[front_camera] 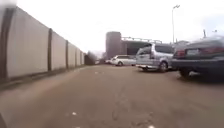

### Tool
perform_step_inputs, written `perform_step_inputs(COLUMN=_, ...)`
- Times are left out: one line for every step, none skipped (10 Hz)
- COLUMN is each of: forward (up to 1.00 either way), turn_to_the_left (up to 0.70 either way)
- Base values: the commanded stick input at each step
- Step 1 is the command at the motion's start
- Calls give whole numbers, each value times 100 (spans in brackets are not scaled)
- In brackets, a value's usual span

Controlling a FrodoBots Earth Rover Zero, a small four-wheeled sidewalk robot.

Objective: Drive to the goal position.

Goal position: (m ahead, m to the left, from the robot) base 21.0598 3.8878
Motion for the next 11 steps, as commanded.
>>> perform_step_inputs(forward=100, turn_to_the_left=0)
perform_step_inputs(forward=100, turn_to_the_left=0)
perform_step_inputs(forward=100, turn_to_the_left=0)
perform_step_inputs(forward=100, turn_to_the_left=0)
perform_step_inputs(forward=100, turn_to_the_left=0)
perform_step_inputs(forward=100, turn_to_the_left=0)
perform_step_inputs(forward=100, turn_to_the_left=0)
perform_step_inputs(forward=100, turn_to_the_left=0)
perform_step_inputs(forward=100, turn_to_the_left=0)
perform_step_inputs(forward=100, turn_to_the_left=0)
perform_step_inputs(forward=100, turn_to_the_left=0)
